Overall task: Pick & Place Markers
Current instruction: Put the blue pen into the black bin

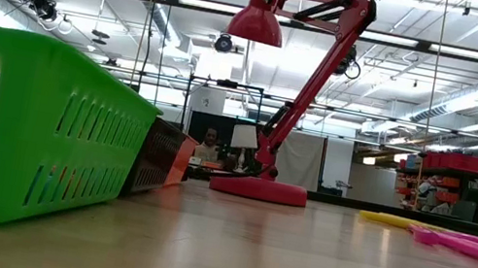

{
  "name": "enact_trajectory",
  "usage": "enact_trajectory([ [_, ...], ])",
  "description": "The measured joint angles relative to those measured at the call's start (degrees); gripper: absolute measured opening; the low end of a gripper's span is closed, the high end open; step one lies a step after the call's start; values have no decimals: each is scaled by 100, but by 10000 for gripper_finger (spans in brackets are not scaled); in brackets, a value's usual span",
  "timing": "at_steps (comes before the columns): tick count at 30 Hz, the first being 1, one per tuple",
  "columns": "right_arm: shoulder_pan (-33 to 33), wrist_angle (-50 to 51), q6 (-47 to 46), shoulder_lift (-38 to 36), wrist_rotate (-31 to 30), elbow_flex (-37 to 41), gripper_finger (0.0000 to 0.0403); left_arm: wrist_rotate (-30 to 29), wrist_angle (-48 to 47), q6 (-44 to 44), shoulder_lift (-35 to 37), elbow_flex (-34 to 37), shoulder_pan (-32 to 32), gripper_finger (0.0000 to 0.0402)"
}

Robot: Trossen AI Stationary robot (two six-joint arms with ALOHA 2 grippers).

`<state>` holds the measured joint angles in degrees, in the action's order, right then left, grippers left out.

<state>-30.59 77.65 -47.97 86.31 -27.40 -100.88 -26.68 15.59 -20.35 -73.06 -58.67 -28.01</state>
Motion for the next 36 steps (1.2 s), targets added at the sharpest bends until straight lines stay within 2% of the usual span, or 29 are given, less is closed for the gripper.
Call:
enact_trajectory([
  [10,-591,1223,-1310,-455,0,0,265,2,-19,-2,0,0,-2,238],
  [19,-1135,1221,-2062,-1161,-3,367,265,197,-50,-3,-2,0,-2,238],
  [23,-1222,1234,-2241,-1480,135,774,265,195,-50,-5,-2,0,-2,238],
  [28,-1242,1246,-2296,-1891,687,1490,265,194,-50,-5,-2,0,-2,238],
  [36,-1237,866,-1812,-2403,1303,2686,265,192,-48,-37,-2,0,-2,238],
])
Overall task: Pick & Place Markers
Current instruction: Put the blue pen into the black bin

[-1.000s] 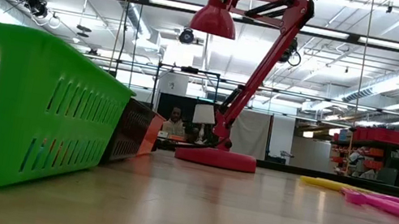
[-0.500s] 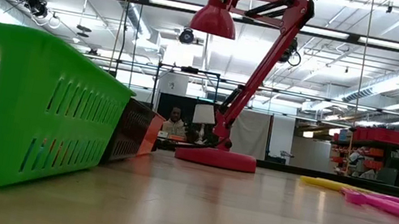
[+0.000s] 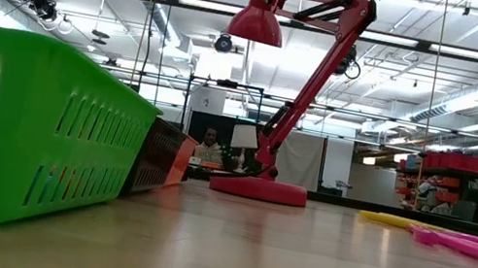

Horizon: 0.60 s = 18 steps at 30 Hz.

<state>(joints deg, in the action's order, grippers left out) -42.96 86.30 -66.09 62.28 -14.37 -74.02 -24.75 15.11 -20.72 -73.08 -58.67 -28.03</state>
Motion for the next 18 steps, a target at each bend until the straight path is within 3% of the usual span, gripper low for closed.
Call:
enact_trajectory([
  [8,0,-802,-53,-352,244,1076,265,0,-4,-119,0,0,0,238],
  [18,0,-1284,-1169,-394,244,1964,265,0,-11,-121,0,0,0,238],
])
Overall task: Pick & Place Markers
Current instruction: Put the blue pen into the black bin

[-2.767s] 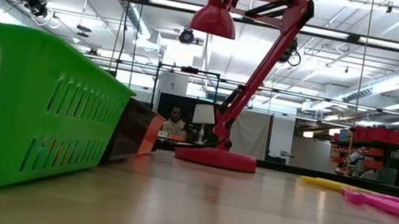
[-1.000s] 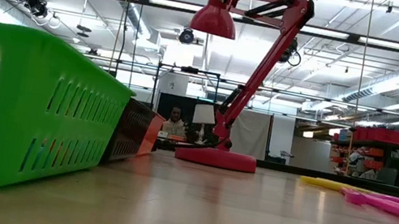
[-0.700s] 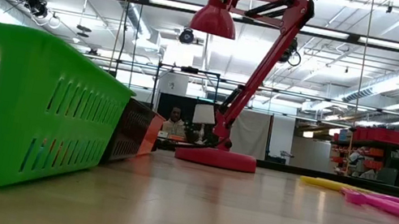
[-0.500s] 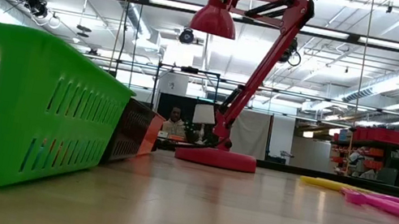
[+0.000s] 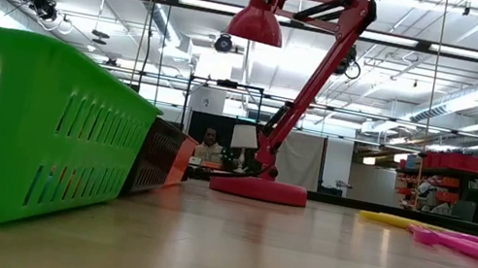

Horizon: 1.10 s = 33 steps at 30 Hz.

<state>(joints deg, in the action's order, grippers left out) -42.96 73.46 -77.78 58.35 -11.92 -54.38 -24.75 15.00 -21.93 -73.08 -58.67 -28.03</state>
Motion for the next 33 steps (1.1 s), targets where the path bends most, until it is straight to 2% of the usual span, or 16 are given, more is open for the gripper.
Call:
enact_trajectory([
  [7,21,-370,-1800,2,133,714,265,0,-35,0,0,0,0,238],
  [17,249,-1533,-4289,2,602,1905,265,220,-33,0,0,0,0,238],
  [25,686,-2173,-5214,7,647,2566,265,258,-88,2,0,0,1,238],
  [33,1100,-2597,-5267,55,835,2929,265,518,-163,5,0,0,0,238],
])
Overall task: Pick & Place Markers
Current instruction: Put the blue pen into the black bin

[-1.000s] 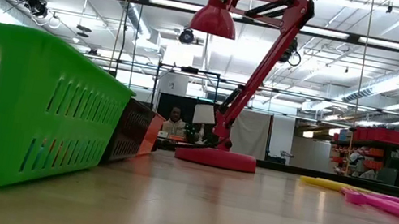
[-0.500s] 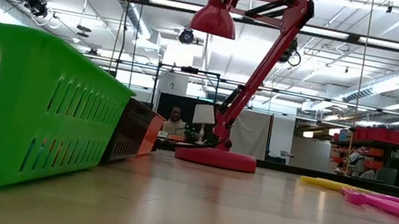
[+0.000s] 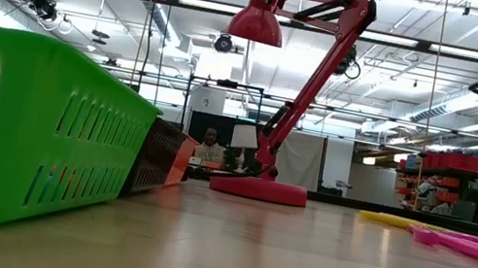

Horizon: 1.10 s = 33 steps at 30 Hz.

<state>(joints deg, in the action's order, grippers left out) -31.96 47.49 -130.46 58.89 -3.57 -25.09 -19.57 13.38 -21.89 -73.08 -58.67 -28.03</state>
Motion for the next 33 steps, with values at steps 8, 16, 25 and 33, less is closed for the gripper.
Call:
enact_trajectory([
  [8,191,-171,40,461,176,19,256,-4,-3,9,-1,0,1,238],
  [16,242,-304,52,823,279,-6,217,-4,-13,9,0,0,2,238],
  [25,240,-254,47,830,363,6,131,-5,-82,4,-2,2,0,238],
  [33,234,-336,49,835,327,10,52,-7,-82,0,-2,2,0,238],
])
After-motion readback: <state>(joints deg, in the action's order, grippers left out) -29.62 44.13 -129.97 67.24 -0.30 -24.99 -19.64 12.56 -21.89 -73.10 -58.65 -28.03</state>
